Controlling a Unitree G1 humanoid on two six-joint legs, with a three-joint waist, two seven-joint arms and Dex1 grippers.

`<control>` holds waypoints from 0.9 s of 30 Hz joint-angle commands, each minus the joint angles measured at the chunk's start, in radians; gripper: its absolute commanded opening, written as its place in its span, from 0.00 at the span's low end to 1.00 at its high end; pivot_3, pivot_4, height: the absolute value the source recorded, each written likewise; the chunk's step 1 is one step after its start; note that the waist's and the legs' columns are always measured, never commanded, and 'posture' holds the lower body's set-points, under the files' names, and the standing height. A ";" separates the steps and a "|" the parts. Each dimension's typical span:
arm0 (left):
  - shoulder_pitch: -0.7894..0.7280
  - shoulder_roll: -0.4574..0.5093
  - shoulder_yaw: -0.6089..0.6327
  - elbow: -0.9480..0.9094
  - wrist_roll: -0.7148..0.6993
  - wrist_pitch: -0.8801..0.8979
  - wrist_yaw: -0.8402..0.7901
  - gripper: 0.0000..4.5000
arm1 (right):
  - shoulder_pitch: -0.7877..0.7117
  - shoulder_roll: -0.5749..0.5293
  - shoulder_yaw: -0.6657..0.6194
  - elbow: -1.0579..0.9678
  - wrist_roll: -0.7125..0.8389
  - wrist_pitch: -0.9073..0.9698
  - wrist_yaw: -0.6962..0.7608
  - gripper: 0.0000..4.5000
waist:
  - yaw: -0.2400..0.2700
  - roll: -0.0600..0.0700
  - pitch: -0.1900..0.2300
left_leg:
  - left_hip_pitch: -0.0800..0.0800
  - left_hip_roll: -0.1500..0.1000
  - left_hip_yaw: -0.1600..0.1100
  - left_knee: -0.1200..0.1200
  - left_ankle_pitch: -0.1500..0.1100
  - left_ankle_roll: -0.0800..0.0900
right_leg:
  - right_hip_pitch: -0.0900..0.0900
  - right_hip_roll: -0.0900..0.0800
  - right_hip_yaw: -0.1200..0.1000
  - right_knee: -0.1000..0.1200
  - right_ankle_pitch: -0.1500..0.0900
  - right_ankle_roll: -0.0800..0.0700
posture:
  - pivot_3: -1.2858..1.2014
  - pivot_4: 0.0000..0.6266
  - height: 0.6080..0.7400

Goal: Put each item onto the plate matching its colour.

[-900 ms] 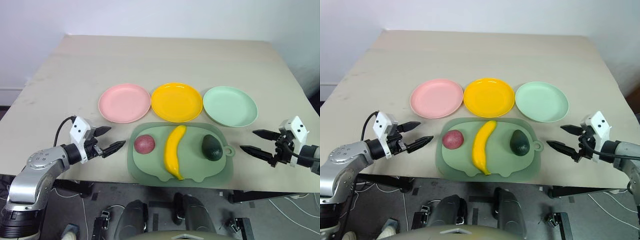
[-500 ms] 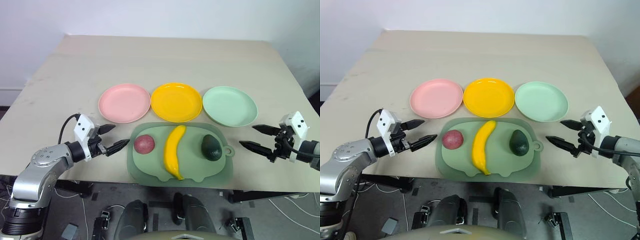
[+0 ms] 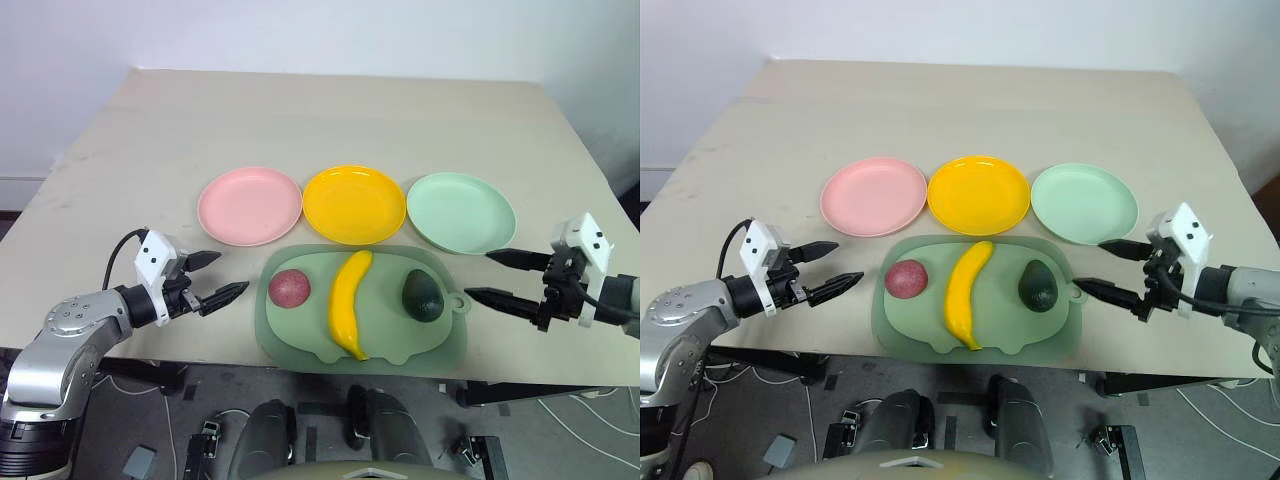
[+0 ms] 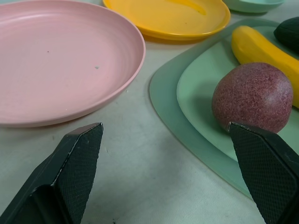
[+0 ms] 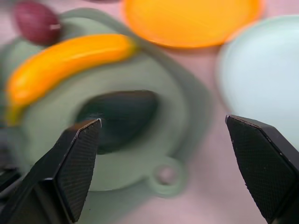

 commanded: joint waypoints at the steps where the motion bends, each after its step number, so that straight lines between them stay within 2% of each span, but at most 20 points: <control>1: -0.002 -0.002 0.027 -0.012 -0.011 -0.004 0.011 1.00 | 0.015 -0.019 -0.036 -0.116 0.040 0.059 -0.046 1.00 | 0.000 0.000 0.000 | 0.000 0.000 0.000 0.000 0.000 0.000 | 0.000 0.000 0.000 0.000 0.000 0.000 | 0.52 0.24 1.00; 8: 0.004 0.001 0.024 -0.023 -0.022 0.004 0.016 1.00 | -0.022 0.036 0.091 -0.252 -0.015 0.122 -0.276 1.00 | -0.001 0.000 0.000 | -0.001 0.000 0.000 0.000 0.000 0.000 | -0.001 0.000 0.000 0.000 0.000 0.000 | 0.52 0.24 1.00; 12: -0.020 0.007 0.011 -0.005 -0.021 0.008 0.010 1.00 | -0.048 0.074 0.135 -0.310 0.013 0.196 -0.376 1.00 | -0.001 0.000 0.000 | -0.004 0.000 0.000 0.000 0.000 0.000 | -0.003 0.000 0.000 0.000 0.000 0.000 | 0.52 0.24 1.00; 18: -0.055 0.002 0.010 0.014 -0.028 0.017 0.004 1.00 | -0.066 0.110 0.152 -0.362 0.075 0.278 -0.446 1.00 | 0.000 -0.001 0.000 | -0.010 -0.002 -0.002 0.002 0.000 0.000 | -0.007 0.000 -0.002 0.000 0.003 0.000 | 0.52 0.24 1.00; 27: -0.055 0.003 0.009 0.006 -0.030 0.021 0.007 1.00 | -0.089 0.136 0.250 -0.360 0.047 0.312 -0.539 1.00 | -0.001 -0.001 0.000 | -0.011 -0.003 -0.002 0.002 0.000 0.000 | -0.007 0.000 -0.002 0.000 0.002 0.001 | 0.52 0.24 1.00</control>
